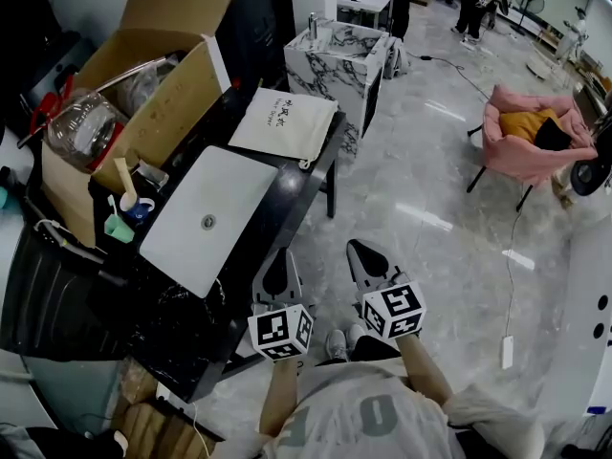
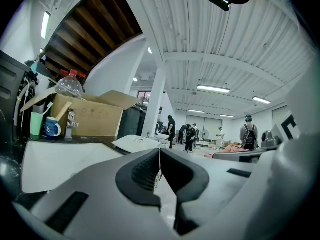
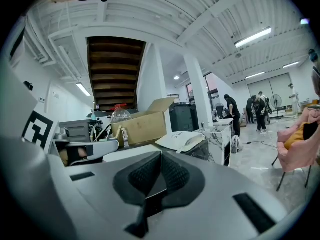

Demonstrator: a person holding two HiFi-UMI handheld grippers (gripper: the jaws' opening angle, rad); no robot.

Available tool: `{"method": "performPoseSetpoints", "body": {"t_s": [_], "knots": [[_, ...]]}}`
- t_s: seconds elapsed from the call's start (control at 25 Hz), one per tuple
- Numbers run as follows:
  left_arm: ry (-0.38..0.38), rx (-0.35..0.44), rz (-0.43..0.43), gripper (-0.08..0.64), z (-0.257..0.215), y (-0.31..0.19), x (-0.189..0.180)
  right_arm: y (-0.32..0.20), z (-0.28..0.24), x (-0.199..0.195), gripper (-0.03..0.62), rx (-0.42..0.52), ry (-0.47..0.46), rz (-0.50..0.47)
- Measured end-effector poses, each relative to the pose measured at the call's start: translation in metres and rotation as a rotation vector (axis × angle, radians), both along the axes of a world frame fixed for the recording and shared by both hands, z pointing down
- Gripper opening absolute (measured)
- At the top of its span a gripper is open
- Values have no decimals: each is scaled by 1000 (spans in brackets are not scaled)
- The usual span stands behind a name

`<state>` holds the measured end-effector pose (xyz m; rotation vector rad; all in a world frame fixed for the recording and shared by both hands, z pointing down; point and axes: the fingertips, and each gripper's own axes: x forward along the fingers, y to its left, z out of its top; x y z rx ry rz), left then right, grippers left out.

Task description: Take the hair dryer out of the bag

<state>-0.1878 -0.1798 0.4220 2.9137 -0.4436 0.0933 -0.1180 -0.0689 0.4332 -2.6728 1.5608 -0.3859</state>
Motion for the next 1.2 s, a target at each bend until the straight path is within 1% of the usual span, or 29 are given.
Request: {"method": "performPoseSetpoints", "body": {"t_s": [0.24, 0.52, 0.72, 0.92, 1.04, 1.12, 1.2], "knots": [[-1, 5, -12, 31, 0, 1, 1, 4, 5, 3, 31, -4, -9, 8], [4, 11, -12, 31, -2, 4, 6, 8, 1, 12, 31, 12, -4, 14], [25, 23, -13, 31, -8, 1, 13, 4, -2, 19, 31, 30, 4, 14], [14, 31, -31, 31, -4, -8, 18, -6, 1, 26, 31, 42, 0, -2], [31, 51, -62, 31, -3, -15, 23, -17, 2, 38, 31, 67, 9, -32], [50, 62, -106, 31, -2, -24, 26, -31, 5, 48, 31, 86, 20, -71], [44, 66, -147, 31, 5, -34, 28, -43, 12, 56, 31, 101, 6, -103]]}}
